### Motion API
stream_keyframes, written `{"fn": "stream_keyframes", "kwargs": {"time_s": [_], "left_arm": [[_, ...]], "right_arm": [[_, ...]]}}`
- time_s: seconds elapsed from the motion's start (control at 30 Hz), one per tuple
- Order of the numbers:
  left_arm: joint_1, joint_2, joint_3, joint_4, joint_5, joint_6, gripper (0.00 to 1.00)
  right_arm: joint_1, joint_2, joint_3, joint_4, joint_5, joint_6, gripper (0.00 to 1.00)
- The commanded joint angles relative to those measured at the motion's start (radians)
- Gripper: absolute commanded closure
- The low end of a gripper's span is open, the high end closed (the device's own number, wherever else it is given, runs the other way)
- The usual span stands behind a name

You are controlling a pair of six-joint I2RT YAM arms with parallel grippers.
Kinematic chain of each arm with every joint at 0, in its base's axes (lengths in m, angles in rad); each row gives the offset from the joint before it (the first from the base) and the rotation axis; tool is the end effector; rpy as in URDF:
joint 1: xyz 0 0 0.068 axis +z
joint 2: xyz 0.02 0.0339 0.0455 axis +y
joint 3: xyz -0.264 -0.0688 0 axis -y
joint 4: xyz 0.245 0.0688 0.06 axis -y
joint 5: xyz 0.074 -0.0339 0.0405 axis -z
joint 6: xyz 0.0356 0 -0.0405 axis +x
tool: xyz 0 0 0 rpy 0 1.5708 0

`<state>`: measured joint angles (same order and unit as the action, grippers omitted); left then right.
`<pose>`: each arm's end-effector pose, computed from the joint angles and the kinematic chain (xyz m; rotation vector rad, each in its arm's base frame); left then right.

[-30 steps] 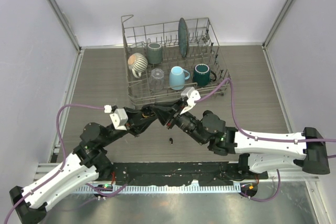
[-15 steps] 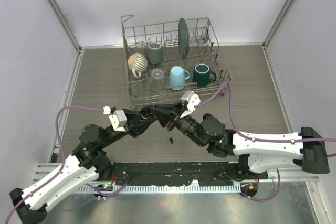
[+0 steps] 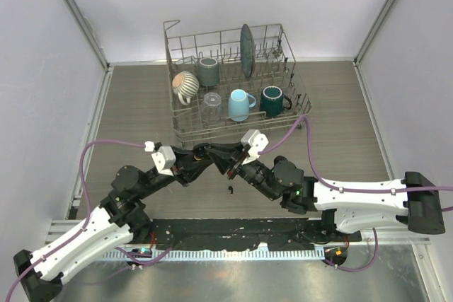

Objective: Insert the wireless bluetooth earbuds into the charging case
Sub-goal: Place the earbud in the charging case.

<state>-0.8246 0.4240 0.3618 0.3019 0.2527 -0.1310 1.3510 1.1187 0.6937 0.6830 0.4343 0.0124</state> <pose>0.0838 -0.1037 0.2925 0.6828 1.2288 -0.9694 0.0703 0.2460 0.3317 -0.5288 1.2852 0.8639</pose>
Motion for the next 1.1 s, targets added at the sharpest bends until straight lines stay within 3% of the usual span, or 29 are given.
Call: {"fn": "stream_keyframes", "kwargs": {"time_s": [0.0, 0.53, 0.73, 0.8, 0.87, 0.93, 1.07], "left_arm": [[-0.001, -0.013, 0.023, 0.174, -0.038, -0.010, 1.00], [-0.001, -0.010, 0.026, 0.190, -0.043, -0.012, 1.00], [-0.001, -0.005, 0.028, 0.178, -0.026, -0.010, 1.00], [-0.001, -0.005, 0.031, 0.171, -0.021, -0.009, 1.00], [-0.002, -0.001, 0.031, 0.161, -0.018, -0.004, 1.00], [-0.001, 0.002, 0.031, 0.157, -0.017, -0.005, 1.00], [-0.001, 0.001, 0.028, 0.149, -0.016, -0.004, 1.00]], "right_arm": [[0.008, -0.013, -0.025, -0.045, -0.018, -0.064, 0.99], [0.011, -0.010, 0.001, -0.137, -0.042, -0.051, 0.96], [0.010, 0.006, 0.072, -0.224, -0.011, 0.023, 0.64], [0.011, 0.009, 0.118, -0.261, 0.021, 0.085, 0.41], [0.008, 0.010, 0.163, -0.309, 0.029, 0.118, 0.34], [0.008, -0.003, 0.187, -0.321, 0.047, 0.170, 0.13], [0.000, -0.049, 0.233, -0.323, 0.060, 0.221, 0.13]]}}
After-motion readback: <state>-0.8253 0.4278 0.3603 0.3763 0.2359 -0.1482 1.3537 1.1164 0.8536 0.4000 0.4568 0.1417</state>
